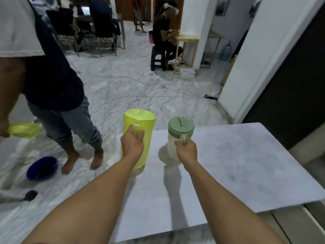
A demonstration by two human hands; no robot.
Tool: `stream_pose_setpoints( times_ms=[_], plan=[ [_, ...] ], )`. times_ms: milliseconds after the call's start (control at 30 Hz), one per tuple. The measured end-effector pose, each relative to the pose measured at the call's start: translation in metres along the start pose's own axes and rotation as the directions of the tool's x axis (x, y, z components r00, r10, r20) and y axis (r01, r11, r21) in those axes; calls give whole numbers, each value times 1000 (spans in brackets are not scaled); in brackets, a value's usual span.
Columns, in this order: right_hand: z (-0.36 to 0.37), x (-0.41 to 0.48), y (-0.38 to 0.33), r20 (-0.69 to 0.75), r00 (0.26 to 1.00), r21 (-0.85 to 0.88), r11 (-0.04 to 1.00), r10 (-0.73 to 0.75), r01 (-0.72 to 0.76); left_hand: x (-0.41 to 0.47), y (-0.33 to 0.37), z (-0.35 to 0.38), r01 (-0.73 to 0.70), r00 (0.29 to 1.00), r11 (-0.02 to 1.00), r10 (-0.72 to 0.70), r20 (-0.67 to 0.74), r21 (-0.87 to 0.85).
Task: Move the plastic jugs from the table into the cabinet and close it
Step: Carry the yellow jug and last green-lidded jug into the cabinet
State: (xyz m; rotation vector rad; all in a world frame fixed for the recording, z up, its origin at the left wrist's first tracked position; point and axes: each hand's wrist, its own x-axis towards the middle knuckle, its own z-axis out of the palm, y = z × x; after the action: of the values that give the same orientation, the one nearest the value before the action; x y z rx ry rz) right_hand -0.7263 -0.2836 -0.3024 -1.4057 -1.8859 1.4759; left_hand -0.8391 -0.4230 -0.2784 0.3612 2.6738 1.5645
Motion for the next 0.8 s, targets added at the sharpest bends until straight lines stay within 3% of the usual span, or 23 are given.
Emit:
stream_pose_setpoints(
  times_ms=[200,500,667,800],
  plan=[
    [-56,-46,-30,-177,984,92,996,17,-1,-18,55,-18,-142,988,983,148,47,-115],
    [-177,-128,-59,-430,903,157,984,-12,88,-88,165,-19,-372,871,866,450,197,-334],
    [-259,-177,-58,-578,816,124,987,-14,105,-155,232,-4,-387,804,771,551,224,-505],
    [-332,-215,-45,-719,695,121,989,24,91,-212,278,16,-385,727,712,626,283,-587]
  ],
)
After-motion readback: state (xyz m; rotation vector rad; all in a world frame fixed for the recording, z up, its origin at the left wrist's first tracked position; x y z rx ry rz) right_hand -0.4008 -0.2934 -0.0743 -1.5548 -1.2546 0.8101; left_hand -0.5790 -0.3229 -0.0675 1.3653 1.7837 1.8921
